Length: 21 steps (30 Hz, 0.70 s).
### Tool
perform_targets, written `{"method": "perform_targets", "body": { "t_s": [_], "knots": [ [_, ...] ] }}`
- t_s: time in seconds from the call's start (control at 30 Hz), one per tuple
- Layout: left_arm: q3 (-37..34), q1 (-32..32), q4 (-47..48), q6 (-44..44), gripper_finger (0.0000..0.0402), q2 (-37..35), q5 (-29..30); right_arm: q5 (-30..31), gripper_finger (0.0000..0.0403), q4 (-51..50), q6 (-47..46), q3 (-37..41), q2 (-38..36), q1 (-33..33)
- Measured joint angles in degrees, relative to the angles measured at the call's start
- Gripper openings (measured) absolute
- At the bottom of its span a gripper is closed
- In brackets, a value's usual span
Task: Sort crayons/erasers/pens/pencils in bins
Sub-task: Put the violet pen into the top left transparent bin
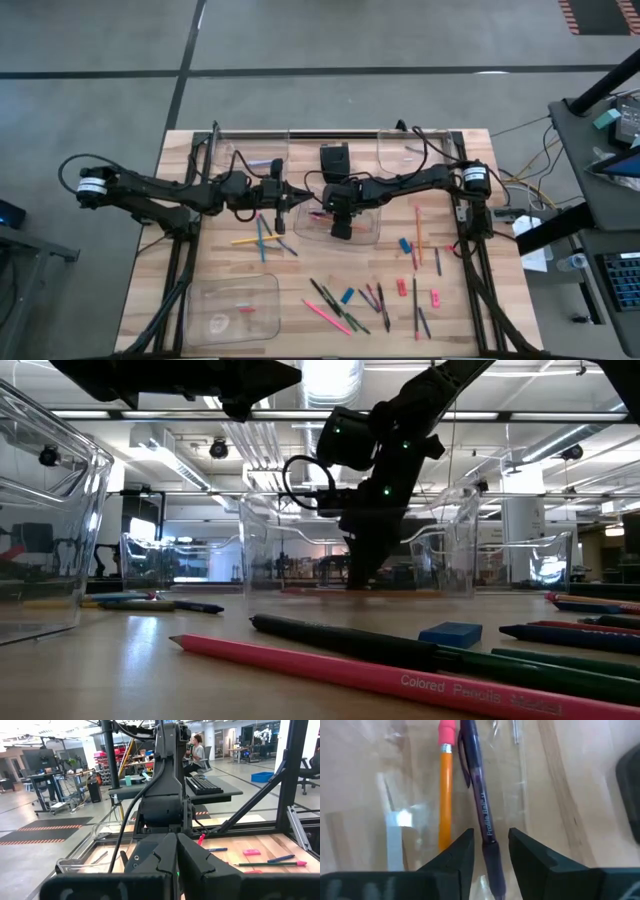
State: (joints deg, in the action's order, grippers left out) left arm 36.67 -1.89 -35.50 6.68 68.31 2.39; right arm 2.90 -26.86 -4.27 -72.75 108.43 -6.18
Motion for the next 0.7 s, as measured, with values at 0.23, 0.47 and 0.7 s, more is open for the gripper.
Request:
{"method": "perform_targets", "body": {
  "t_s": [0.23,0.47,0.7],
  "knots": [
    [-0.02,0.0,0.01,0.02,0.0,0.0,0.0,1.21,0.0058,-1.58,1.17,0.07,-0.06,0.03],
    [-0.02,0.0,0.01,0.06,0.0,0.0,0.0,1.79,0.0019,-2.81,1.7,-0.57,-0.08,0.02],
    [-0.02,0.0,-0.01,0.2,0.0,0.0,0.0,2.87,0.0017,-8.39,1.26,-3.91,0.01,0.71]
  ]
}}
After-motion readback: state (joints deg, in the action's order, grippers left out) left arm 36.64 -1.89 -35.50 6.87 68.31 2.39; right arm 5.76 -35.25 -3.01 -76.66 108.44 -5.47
